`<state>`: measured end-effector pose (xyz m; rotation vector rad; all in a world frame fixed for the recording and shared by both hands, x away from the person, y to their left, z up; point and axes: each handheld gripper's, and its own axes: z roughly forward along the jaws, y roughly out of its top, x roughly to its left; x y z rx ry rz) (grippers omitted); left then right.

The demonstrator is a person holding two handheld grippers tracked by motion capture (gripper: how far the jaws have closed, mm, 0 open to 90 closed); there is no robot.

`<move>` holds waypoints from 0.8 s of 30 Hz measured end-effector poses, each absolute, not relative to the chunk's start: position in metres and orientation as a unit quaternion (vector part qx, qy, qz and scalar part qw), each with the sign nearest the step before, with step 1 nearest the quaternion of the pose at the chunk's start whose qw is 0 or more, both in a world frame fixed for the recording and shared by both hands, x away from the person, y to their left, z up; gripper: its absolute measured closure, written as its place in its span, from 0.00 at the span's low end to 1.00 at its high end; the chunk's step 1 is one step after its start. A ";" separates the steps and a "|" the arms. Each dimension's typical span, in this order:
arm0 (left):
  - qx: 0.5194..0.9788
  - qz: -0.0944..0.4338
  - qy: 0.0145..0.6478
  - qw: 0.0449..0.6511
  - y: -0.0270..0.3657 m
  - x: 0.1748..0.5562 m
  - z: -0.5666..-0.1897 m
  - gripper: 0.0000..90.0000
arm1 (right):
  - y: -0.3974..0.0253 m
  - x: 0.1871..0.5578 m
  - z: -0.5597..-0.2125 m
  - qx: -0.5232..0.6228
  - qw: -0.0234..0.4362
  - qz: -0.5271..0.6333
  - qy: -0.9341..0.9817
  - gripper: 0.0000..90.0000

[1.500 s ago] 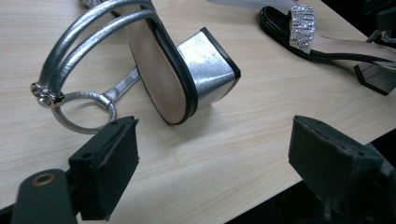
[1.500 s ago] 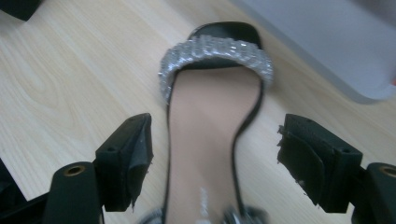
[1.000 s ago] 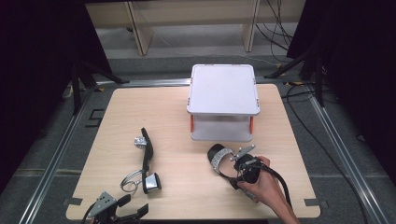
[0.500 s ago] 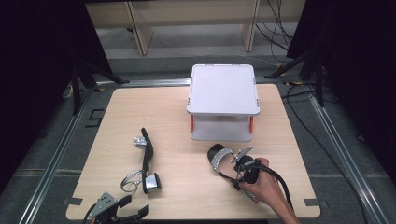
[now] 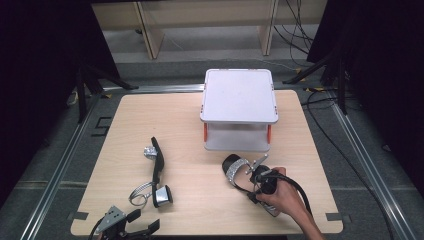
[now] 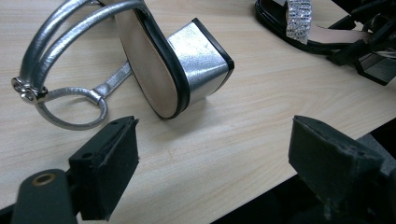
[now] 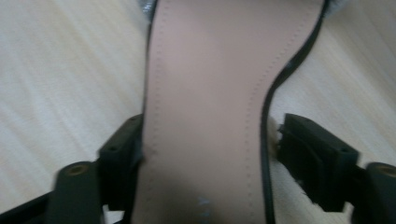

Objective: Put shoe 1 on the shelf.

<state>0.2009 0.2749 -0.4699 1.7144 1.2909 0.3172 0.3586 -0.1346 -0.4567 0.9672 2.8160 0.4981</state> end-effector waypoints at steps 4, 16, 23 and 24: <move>0.699 0.129 0.526 0.468 0.275 0.201 -0.470 0.17 | -0.132 0.356 -0.455 0.317 0.063 0.160 0.933 0.46; 0.706 0.128 0.523 0.460 0.276 0.201 -0.470 0.17 | -0.128 0.362 -0.456 0.320 0.049 0.138 0.936 0.44; 0.699 0.128 0.526 0.467 0.276 0.201 -0.469 0.18 | -0.125 0.362 -0.454 0.324 0.047 0.127 0.936 0.46; 0.695 0.126 0.523 0.477 0.276 0.202 -0.471 0.18 | -0.126 0.362 -0.453 0.327 0.054 0.131 0.934 0.47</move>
